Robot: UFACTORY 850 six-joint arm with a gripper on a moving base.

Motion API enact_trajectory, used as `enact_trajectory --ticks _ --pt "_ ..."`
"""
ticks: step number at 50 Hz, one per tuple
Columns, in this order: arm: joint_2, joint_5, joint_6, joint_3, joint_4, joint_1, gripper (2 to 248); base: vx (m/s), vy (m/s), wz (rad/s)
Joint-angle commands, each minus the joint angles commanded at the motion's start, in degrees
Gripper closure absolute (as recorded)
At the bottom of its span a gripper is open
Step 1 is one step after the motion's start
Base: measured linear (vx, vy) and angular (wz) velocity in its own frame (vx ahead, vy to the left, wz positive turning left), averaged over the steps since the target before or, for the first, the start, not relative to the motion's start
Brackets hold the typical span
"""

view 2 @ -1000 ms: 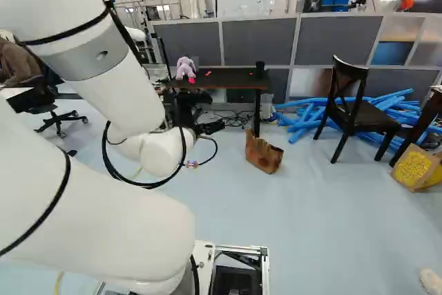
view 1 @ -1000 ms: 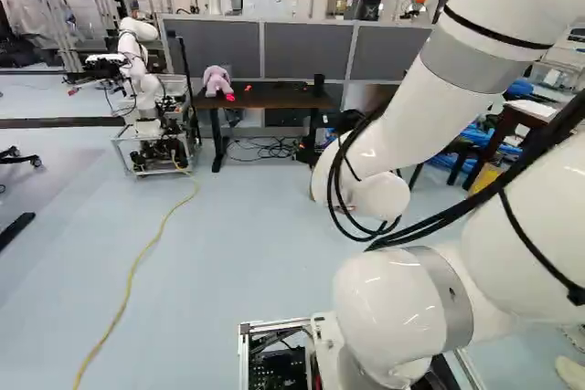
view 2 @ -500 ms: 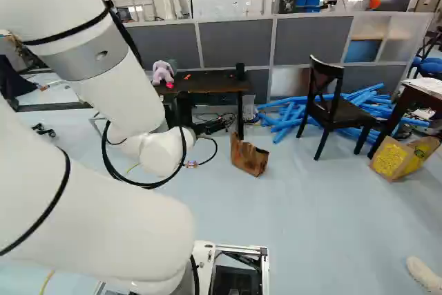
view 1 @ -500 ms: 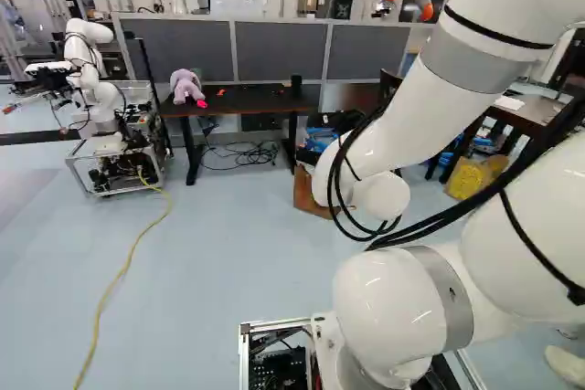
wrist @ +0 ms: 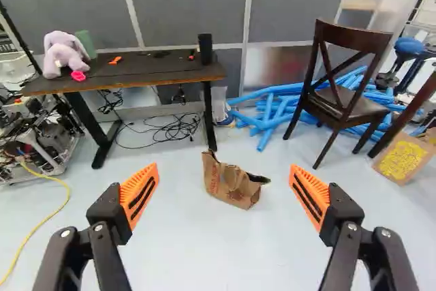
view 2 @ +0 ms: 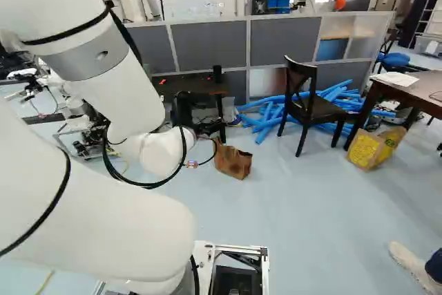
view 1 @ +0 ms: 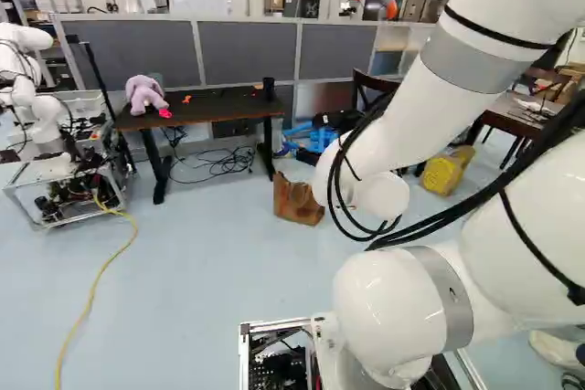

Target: Pick up the bag on the ground and place it on the table

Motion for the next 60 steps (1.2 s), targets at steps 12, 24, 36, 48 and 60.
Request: enact_trajectory --ticks 12,24,36,48,60 --pt "0.00 0.00 0.00 0.00 0.00 0.00 3 0.121 -0.040 -0.198" --pt "0.00 0.00 0.00 0.00 0.00 0.00 3 0.103 -0.001 -0.015" --pt "0.00 0.00 0.00 0.00 0.00 0.00 3 0.137 0.000 -0.012" --pt "0.00 0.00 0.00 0.00 0.00 0.00 3 0.152 -0.001 -0.012" --pt "0.00 0.00 0.00 0.00 0.00 0.00 3 0.164 -0.003 -0.017"
